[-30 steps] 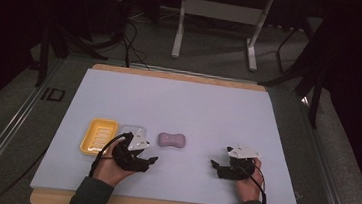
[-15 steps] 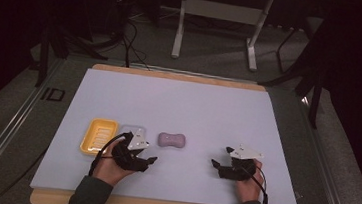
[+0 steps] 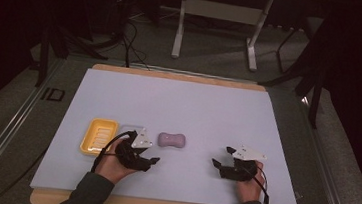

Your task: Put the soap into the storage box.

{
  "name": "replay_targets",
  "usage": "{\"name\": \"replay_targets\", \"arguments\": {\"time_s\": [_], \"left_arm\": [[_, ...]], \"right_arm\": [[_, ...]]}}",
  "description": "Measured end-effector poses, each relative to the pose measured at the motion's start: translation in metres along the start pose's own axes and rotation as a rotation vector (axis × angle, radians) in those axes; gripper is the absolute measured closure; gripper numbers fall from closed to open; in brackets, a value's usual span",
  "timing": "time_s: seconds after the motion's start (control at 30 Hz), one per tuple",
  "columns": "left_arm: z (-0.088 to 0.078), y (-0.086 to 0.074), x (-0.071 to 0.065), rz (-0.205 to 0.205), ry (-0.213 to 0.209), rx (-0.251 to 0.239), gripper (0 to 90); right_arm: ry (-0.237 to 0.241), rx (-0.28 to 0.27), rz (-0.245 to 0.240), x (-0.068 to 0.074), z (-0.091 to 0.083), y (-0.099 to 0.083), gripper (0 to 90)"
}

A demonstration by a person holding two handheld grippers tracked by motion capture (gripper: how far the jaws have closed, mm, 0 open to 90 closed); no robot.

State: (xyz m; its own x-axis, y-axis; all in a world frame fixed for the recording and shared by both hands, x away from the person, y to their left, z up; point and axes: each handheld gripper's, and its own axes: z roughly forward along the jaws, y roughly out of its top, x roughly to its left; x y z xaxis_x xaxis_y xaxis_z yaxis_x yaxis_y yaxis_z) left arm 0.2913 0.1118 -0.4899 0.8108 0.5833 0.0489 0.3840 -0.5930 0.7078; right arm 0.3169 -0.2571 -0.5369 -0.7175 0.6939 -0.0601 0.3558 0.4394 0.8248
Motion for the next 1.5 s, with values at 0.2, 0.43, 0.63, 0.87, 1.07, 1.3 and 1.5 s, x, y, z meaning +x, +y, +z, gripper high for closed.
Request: {"name": "replay_targets", "arguments": {"time_s": [0.2,0.43,0.63,0.87,1.07,1.3,1.5], "left_arm": [[0.001,0.008,0.008,0.015,0.002,-0.003,40.1],[-0.001,0.017,0.015,0.027,0.006,-0.010,40.1],[-0.003,0.023,0.023,0.028,-0.001,-0.011,39.5],[-0.004,0.031,0.030,0.039,-0.009,-0.008,39.5],[-0.002,0.035,0.037,0.034,-0.005,0.003,39.3],[0.002,0.041,0.038,0.050,-0.013,0.017,39.2],[0.005,0.045,0.041,0.058,-0.044,0.027,39.2]], "right_arm": [[0.000,0.005,-0.005,0.000,0.001,0.000,25.2],[0.005,0.009,-0.015,0.001,0.001,0.000,25.3],[0.009,0.000,-0.018,0.001,0.000,0.000,25.3],[0.016,-0.003,-0.010,0.001,-0.001,0.000,25.3],[0.018,-0.004,-0.011,0.001,-0.001,0.000,25.2],[0.022,-0.006,-0.011,0.001,-0.001,0.000,21.9],[0.018,-0.005,-0.019,0.001,-0.001,0.000,20.4]]}}
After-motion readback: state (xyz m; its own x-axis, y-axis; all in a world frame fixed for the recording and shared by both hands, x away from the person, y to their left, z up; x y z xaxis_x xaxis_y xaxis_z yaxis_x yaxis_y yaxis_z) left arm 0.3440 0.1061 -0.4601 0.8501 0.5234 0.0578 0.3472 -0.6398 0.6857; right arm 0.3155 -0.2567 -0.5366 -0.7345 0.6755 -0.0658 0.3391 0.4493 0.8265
